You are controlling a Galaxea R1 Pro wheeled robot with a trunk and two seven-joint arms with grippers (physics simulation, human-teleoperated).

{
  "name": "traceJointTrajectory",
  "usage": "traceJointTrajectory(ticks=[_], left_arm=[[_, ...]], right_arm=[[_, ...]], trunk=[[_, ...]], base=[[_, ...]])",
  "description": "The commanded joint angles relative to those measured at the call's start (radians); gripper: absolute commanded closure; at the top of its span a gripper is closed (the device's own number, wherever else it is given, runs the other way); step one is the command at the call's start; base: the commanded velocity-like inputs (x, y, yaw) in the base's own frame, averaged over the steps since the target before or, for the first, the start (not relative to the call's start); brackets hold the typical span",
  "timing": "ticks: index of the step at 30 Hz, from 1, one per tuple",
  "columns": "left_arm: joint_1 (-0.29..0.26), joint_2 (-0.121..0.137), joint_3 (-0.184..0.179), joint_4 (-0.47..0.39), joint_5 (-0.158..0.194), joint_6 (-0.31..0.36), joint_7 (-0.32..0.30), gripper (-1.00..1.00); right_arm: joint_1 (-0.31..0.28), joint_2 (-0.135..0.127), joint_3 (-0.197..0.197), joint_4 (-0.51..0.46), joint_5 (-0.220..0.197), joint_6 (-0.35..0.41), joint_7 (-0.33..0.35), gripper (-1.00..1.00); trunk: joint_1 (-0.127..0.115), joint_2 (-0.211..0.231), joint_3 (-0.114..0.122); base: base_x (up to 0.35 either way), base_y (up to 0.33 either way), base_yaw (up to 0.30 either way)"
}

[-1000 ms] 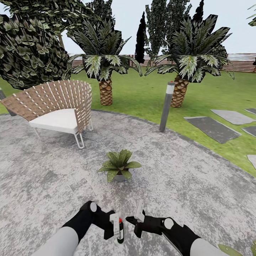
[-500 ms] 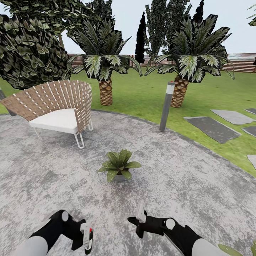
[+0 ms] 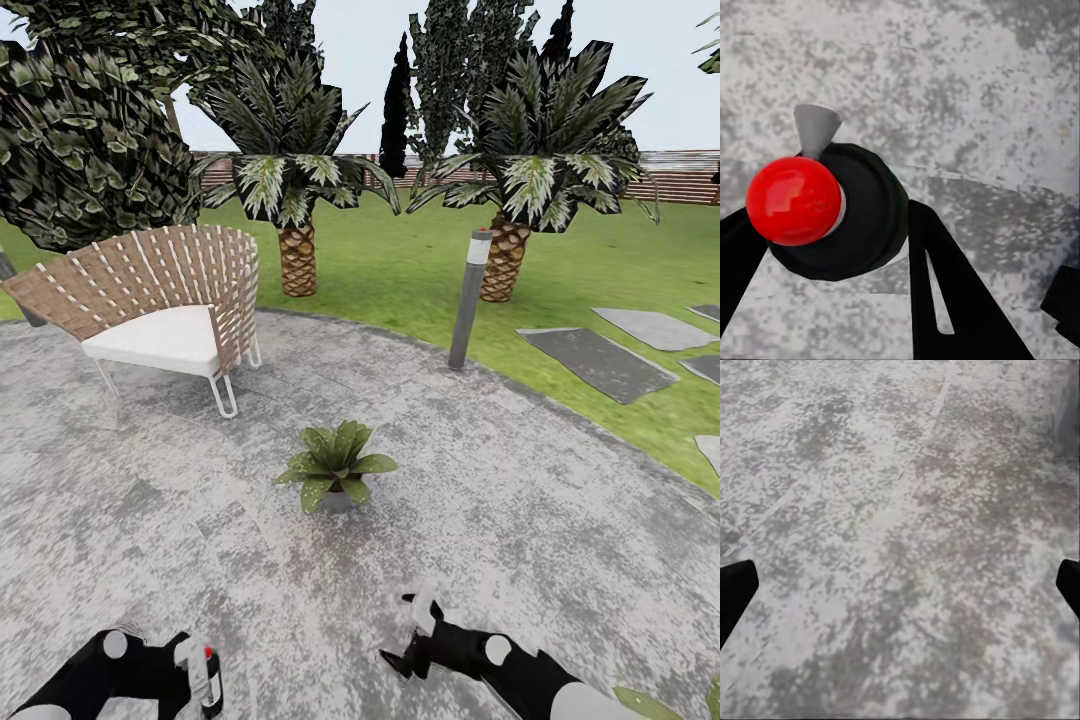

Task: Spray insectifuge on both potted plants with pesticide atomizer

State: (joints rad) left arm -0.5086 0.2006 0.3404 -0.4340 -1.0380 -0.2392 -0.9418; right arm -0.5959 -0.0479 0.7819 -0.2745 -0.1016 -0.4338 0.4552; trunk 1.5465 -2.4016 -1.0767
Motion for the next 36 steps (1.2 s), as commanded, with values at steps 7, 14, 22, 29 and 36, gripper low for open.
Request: traceJointTrajectory(ticks=[7,14,22,29,36], left_arm=[[0.0,-0.015,0.44,0.047,-0.007,-0.009,0.096,1.0],[0.08,-0.028,0.688,0.121,0.127,-0.1,0.324,1.0],[0.137,-0.03,0.697,0.278,0.164,-0.227,0.716,1.0],[0.138,-0.033,0.698,0.298,0.165,-0.226,0.724,1.0],[0.144,-0.031,0.705,0.297,0.167,-0.23,0.725,1.0]], right_arm=[[0.002,0.003,0.005,0.125,-0.021,0.0,-0.352,-1.0],[0.06,0.017,-0.043,0.234,-0.284,-0.004,-0.594,-1.0],[0.164,0.025,-0.045,0.237,-0.347,-0.181,-0.727,-1.0],[0.168,0.057,-0.045,0.239,-0.341,-0.189,-0.735,-1.0],[0.189,0.056,-0.046,0.242,-0.339,-0.186,-0.733,-1.0]], trunk=[[0.0,0.0,-0.001],[0.0,0.0,-0.001],[0.0,0.0,-0.001],[0.0,0.0,-0.001],[0.0,0.0,-0.001]], base=[[0.0,0.0,0.0],[0.0,0.0,0.0],[0.0,0.0,0.0],[0.0,0.0,0.0],[0.0,0.0,0.0]])
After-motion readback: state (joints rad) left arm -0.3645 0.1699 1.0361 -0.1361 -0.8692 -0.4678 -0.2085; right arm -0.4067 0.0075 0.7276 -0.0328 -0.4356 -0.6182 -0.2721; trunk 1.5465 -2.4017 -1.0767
